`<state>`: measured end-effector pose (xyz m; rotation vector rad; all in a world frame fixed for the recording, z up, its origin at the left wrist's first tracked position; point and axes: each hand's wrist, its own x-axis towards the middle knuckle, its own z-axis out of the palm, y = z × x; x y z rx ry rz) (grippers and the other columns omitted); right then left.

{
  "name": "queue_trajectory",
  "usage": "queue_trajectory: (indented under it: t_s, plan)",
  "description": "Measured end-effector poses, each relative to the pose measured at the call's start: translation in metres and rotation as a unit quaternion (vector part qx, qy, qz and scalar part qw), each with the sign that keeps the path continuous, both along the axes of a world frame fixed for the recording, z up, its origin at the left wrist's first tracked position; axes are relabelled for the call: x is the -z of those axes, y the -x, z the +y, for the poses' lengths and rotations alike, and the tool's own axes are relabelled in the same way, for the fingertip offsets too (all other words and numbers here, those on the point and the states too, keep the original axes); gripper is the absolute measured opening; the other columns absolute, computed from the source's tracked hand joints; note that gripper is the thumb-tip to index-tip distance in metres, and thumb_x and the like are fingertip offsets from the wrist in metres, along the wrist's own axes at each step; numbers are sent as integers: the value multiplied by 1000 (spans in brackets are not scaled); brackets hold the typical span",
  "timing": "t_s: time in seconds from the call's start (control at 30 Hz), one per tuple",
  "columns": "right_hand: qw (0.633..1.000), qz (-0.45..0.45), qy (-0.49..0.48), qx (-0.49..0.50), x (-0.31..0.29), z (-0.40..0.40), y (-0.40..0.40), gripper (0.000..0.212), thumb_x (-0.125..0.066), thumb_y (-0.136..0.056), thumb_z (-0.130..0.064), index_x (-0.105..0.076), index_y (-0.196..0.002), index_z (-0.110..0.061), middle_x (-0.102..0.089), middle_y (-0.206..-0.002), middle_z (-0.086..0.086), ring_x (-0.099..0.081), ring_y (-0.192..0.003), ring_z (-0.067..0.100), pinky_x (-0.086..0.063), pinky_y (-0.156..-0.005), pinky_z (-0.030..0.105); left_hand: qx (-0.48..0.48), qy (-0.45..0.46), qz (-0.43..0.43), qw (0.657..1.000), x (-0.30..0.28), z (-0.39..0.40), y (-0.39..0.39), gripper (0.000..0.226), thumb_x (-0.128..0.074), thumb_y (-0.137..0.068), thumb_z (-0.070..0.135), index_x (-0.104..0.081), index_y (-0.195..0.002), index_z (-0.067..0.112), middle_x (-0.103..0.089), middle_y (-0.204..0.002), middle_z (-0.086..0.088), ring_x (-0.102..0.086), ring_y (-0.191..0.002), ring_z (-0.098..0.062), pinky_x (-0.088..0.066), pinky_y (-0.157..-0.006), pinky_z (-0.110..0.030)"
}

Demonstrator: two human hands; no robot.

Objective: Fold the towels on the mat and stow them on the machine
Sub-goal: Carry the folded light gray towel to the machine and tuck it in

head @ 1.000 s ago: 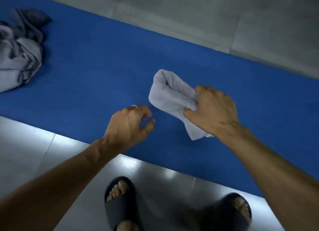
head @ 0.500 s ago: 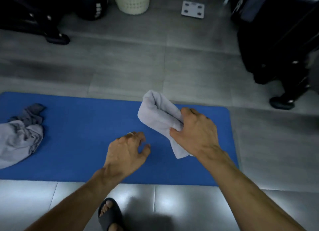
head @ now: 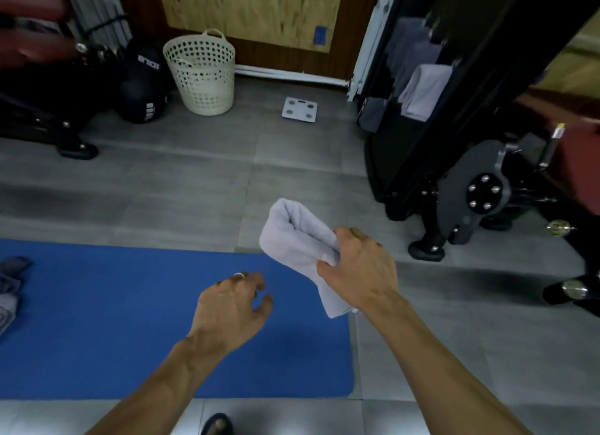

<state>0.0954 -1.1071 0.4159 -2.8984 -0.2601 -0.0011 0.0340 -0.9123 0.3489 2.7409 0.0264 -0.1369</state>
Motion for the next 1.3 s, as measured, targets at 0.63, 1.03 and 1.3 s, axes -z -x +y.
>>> queue_trajectory:
  t_s: [0.63, 1.03, 1.3]
  plan:
    - [998, -61, 27, 20, -117, -154, -272, 27, -60, -84, -36, -52, -98, -14, -54, -89, -1, -60, -82, 24, -38, -63, 28, 11, 62, -68, 996, -105, -142, -302, 23, -56, -86, 46, -61, -100, 28, -66, -92, 11, -63, -88, -11, -49, -77, -27]
    - [993, -81, 0, -85, -152, -241, -590, 30, -60, -86, -39, -52, -105, -17, -60, -103, 0, -61, -93, 24, -47, -69, 33, -81, 65, -93, 990, -155, -226, -584, 20, -60, -84, 42, -64, -97, 28, -66, -90, 9, -63, -90, -14, -47, -76, -27]
    - [993, -51, 13, -107, -154, -235, -771, 29, -60, -90, -40, -53, -106, -18, -59, -104, -1, -59, -93, 22, -45, -81, 39, -60, 194, -91, 975, -174, -197, -793, 75, -74, -77, 48, -36, -138, 25, -47, -131, 9, -49, -121, -14, -41, -90, -26]
